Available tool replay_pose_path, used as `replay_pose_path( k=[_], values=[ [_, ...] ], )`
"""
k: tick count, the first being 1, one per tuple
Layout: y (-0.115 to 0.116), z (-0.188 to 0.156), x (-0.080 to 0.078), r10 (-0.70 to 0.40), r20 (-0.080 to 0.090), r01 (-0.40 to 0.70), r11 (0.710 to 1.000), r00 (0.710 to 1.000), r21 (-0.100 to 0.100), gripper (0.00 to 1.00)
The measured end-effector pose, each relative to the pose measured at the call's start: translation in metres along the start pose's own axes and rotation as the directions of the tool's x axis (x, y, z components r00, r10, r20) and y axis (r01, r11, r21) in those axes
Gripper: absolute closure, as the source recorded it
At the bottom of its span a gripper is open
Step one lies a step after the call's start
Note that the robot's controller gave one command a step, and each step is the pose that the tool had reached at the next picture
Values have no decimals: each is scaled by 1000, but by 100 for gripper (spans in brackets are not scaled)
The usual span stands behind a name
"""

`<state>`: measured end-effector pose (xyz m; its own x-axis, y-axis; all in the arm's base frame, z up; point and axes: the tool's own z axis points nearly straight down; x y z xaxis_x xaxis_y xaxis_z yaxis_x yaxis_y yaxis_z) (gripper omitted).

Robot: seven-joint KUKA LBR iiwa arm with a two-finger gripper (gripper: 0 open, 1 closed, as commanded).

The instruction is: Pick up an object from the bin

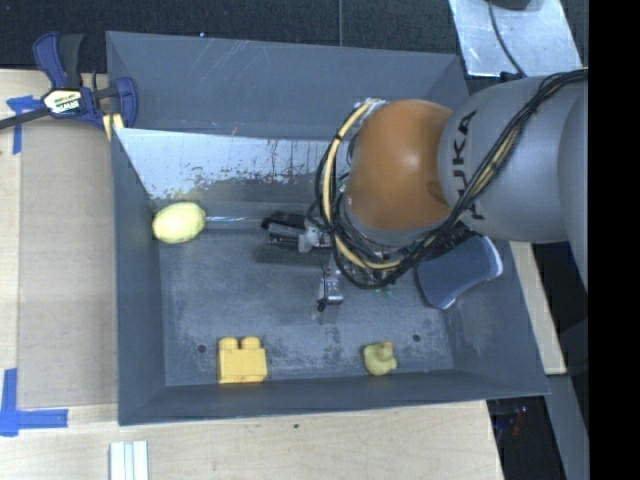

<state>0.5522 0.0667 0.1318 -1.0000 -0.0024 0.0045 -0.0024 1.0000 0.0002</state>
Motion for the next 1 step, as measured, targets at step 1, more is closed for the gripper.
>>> replay_pose_path(
  k=[1],
  values=[
    [0,-4,-2,2,8,-2,1000,1000,0,0]
  ],
)
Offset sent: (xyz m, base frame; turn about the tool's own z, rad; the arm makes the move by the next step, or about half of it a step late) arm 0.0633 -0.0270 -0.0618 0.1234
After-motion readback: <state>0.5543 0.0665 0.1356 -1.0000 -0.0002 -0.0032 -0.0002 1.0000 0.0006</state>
